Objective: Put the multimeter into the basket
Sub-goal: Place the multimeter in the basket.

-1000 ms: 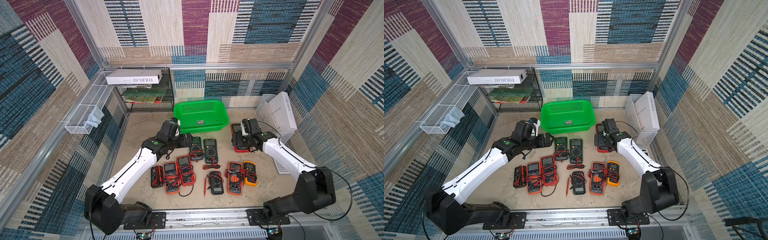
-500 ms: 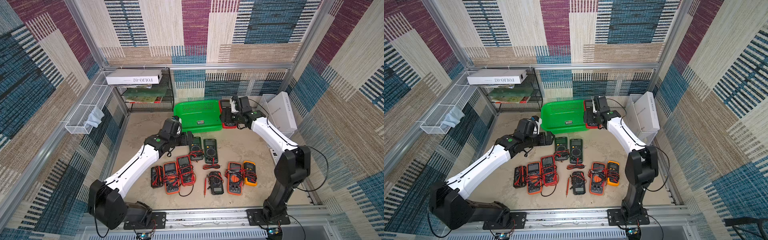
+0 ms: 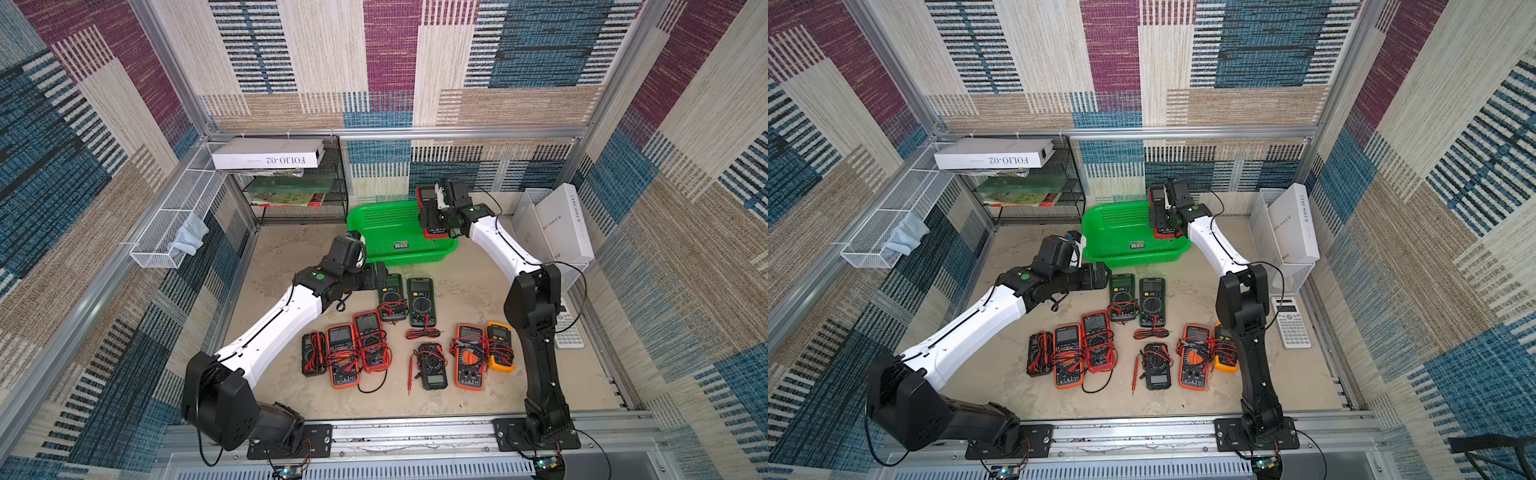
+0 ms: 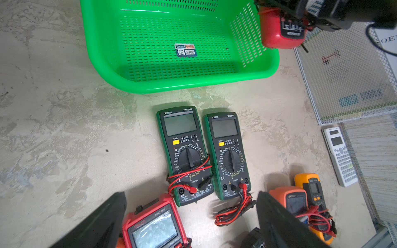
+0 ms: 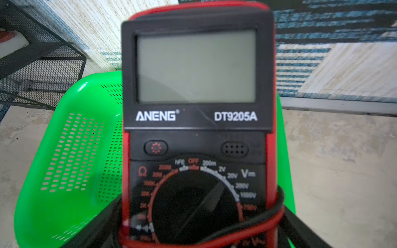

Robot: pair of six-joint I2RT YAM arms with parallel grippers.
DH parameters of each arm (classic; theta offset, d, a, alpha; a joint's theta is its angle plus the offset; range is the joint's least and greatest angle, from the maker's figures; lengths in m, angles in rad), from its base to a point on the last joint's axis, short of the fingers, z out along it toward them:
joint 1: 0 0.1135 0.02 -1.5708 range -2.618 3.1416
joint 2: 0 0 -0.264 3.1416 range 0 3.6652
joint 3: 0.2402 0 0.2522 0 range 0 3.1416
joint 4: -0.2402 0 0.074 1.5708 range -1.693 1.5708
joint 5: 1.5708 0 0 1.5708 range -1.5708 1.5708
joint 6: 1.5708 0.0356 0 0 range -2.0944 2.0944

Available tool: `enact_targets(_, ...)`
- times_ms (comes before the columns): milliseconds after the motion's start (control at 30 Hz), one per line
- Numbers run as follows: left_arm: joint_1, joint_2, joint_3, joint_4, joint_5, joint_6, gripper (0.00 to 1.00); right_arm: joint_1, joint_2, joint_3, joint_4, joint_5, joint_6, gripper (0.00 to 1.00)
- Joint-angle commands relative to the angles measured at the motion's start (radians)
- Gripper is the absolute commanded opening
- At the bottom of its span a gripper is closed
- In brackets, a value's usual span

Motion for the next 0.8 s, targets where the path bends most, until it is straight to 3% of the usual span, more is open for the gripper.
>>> enact_targets(0, 0.001, 0.001, 0.009, -0.021, -0.013, 0.015, 0.99, 0.002, 0.056, 0.074, -0.001, 0.009, -0.014, 0.77)
enact_targets(400, 0.002, 0.004, 0.006, -0.023, -0.009, 0.013, 0.99, 0.002, 0.163, 0.080, -0.029, 0.030, -0.008, 0.78)
enact_targets(767, 0.002, 0.006, 0.000, -0.020, -0.006, 0.010, 0.99, -0.006, 0.216, 0.081, -0.037, 0.064, 0.001, 0.92)
